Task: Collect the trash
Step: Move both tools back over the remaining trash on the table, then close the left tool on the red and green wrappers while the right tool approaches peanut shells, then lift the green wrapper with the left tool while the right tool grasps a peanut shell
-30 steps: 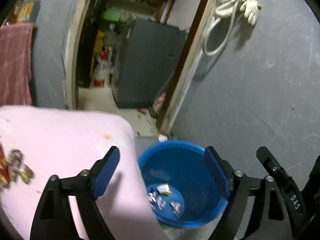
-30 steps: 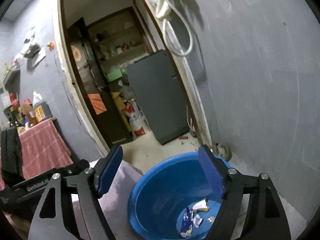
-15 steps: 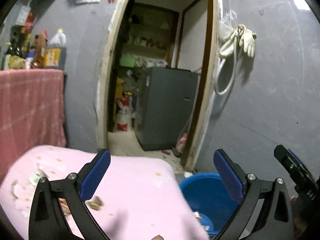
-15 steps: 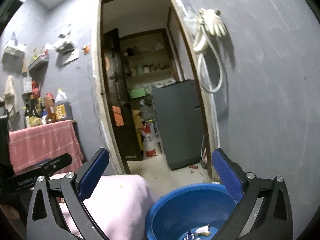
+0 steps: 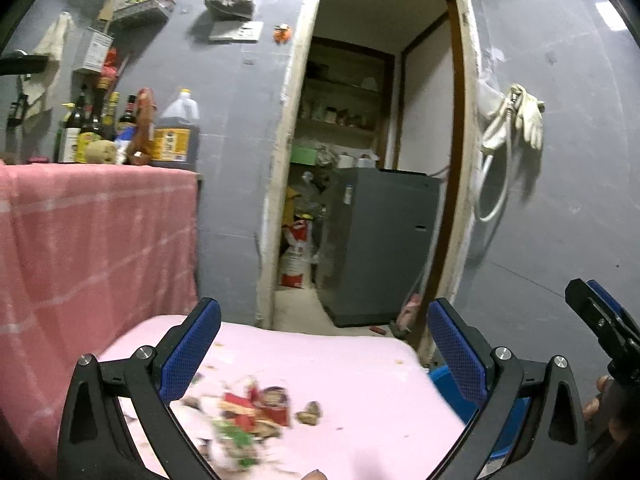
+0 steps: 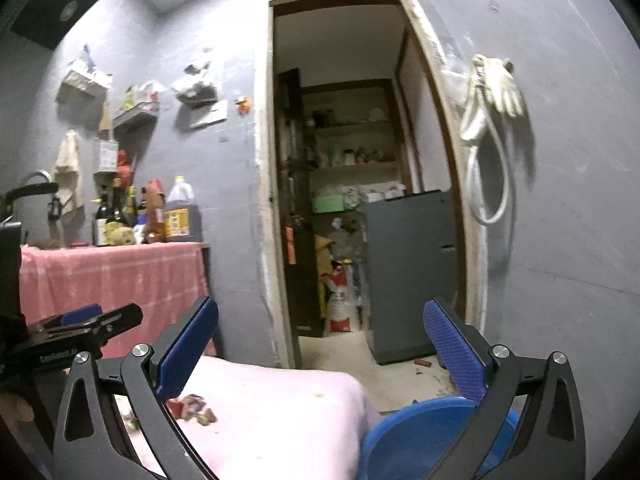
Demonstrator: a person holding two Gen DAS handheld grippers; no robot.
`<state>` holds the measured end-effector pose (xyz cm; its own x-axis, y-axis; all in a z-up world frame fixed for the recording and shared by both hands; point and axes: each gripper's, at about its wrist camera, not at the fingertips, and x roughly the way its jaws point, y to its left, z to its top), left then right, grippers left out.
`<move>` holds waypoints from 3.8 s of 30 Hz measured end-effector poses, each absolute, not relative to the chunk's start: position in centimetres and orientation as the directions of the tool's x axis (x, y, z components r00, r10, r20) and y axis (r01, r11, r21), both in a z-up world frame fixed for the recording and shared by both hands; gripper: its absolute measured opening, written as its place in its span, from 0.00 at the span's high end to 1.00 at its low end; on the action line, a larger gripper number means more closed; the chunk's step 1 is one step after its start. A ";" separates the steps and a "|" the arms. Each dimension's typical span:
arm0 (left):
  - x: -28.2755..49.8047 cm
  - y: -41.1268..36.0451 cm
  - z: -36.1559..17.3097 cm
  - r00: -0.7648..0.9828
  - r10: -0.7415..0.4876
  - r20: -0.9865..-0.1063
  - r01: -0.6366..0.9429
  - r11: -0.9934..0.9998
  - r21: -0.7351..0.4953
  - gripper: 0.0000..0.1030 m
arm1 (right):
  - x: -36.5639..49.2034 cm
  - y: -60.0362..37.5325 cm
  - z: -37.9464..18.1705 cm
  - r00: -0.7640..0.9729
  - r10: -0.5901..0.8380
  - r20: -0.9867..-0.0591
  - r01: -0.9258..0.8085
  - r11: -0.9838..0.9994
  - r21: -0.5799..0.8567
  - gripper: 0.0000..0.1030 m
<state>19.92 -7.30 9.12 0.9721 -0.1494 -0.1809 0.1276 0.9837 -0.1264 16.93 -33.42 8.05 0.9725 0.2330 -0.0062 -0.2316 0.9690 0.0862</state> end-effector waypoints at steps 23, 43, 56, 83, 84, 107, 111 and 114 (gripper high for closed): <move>17.1 2.2 5.0 0.973 0.007 -0.231 -0.033 0.993 -0.109 0.02 | 18.9 -23.6 5.6 0.912 0.403 -0.076 -0.405 0.914 -0.002 0.00; 20.1 1.4 0.2 0.898 -0.067 -0.436 0.028 0.995 -0.095 0.02 | 23.1 -22.0 0.3 0.856 0.394 -0.336 -0.410 0.912 0.023 0.08; 22.8 -0.1 -1.4 0.790 -0.206 -0.578 0.166 0.978 -0.123 0.32 | 25.4 -21.9 -1.5 0.796 0.402 -0.452 -0.414 0.907 0.078 0.46; 24.9 0.2 -2.5 0.690 -0.330 -0.644 0.211 0.943 -0.257 0.79 | 31.2 -19.0 -4.4 0.536 0.483 -0.693 -0.507 0.840 0.193 0.92; 24.9 0.3 -2.5 0.691 -0.332 -0.643 0.209 0.942 -0.262 0.79 | 31.1 -19.0 -4.4 0.540 0.482 -0.690 -0.507 0.841 0.190 0.92; 19.7 -1.7 2.5 0.861 -0.299 -0.411 0.221 0.948 -0.227 0.83 | 23.3 -23.6 1.4 0.800 0.516 -0.305 -0.476 0.856 0.201 0.94; 19.6 -2.9 3.9 0.877 -0.315 -0.364 0.242 0.942 -0.233 0.83 | 21.8 -24.2 3.2 0.837 0.499 -0.222 -0.476 0.866 0.154 0.94; 19.4 -4.3 5.0 0.888 -0.321 -0.330 0.257 0.940 -0.222 0.83 | 20.8 -24.8 4.2 0.856 0.488 -0.172 -0.471 0.872 0.131 0.94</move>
